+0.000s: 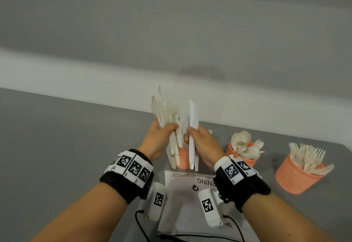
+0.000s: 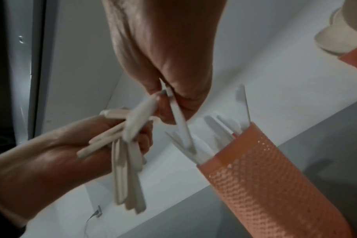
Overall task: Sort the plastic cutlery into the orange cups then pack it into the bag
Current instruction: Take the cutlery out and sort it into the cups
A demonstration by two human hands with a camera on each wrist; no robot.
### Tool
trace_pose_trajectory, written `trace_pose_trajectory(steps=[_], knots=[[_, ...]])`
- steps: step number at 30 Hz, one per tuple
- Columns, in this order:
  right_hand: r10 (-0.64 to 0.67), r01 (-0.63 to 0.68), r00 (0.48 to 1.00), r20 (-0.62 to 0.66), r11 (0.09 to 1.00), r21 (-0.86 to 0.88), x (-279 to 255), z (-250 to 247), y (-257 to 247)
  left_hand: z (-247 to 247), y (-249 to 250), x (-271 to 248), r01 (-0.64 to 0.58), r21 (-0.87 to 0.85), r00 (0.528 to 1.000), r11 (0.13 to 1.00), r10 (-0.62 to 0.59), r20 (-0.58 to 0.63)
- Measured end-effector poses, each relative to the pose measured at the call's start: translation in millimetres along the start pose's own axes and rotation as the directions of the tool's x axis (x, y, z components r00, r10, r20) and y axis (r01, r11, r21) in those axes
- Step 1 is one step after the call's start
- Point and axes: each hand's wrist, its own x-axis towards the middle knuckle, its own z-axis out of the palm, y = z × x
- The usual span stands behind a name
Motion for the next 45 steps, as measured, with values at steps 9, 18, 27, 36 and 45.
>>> trace_pose_trajectory(steps=[9,18,27,36,45], knots=[[-0.219,0.232,0.938,-0.268,0.972,0.018,31,-12,-8,-14,2,3,0.114,-0.152,0.993,0.982,-0.113,0.016],[-0.153,0.138,0.986,-0.059,0.969,-0.206,35,4,33,-25,3,-3,0.138,-0.117,0.975,0.984,-0.114,0.191],[-0.207,0.155,0.969,-0.132,0.933,-0.324,35,-7,11,-25,2,-7,0.177,-0.156,0.955,0.972,-0.131,0.266],[0.016,-0.086,0.984,0.179,0.917,0.39,18,-9,-49,-25,-1,-9,0.268,-0.21,0.864,0.94,-0.138,0.484],[0.051,-0.124,0.98,0.193,0.912,0.391,14,-15,-53,-31,-6,-15,0.295,0.015,0.749,0.955,-0.241,0.617]])
